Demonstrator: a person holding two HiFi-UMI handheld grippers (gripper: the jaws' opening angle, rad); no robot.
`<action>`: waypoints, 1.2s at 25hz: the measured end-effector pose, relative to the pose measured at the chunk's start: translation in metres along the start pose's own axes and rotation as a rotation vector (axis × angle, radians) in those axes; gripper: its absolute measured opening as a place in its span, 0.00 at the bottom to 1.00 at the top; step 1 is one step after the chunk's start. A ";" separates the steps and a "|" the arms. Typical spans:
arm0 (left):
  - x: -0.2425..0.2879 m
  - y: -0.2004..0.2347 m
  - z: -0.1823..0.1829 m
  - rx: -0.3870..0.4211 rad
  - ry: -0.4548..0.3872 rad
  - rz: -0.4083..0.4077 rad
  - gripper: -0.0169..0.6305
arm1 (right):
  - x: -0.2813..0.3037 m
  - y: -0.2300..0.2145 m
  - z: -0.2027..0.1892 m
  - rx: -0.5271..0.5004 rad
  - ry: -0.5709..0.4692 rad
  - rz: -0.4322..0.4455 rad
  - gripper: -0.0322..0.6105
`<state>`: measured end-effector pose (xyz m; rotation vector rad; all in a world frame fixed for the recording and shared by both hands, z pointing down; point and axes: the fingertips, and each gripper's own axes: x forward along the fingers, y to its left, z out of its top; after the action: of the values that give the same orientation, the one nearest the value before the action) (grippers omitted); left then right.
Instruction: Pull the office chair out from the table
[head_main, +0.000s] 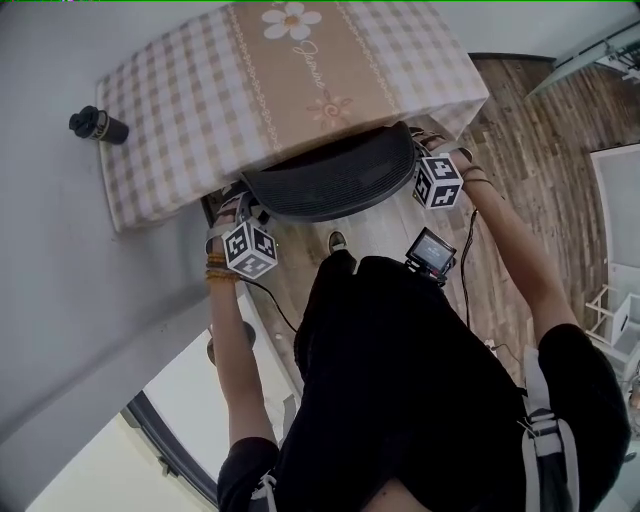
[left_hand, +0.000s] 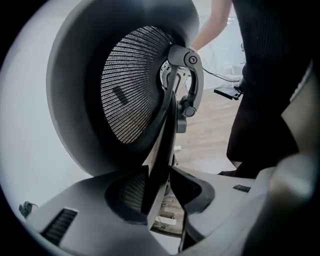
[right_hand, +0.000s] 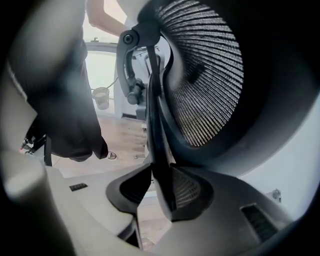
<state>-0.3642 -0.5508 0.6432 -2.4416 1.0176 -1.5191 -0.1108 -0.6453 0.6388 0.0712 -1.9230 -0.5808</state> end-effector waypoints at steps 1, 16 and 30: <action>0.000 0.000 0.001 -0.010 0.003 -0.002 0.25 | -0.001 0.000 -0.001 0.004 0.003 -0.001 0.24; -0.009 -0.029 0.003 -0.099 0.078 -0.044 0.25 | -0.015 0.030 -0.004 0.020 0.019 -0.019 0.24; -0.030 -0.073 0.008 -0.180 0.126 -0.081 0.26 | -0.041 0.076 -0.006 0.017 0.013 -0.034 0.24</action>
<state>-0.3300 -0.4785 0.6454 -2.5640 1.1367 -1.6951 -0.0718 -0.5680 0.6380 0.1183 -1.9179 -0.5856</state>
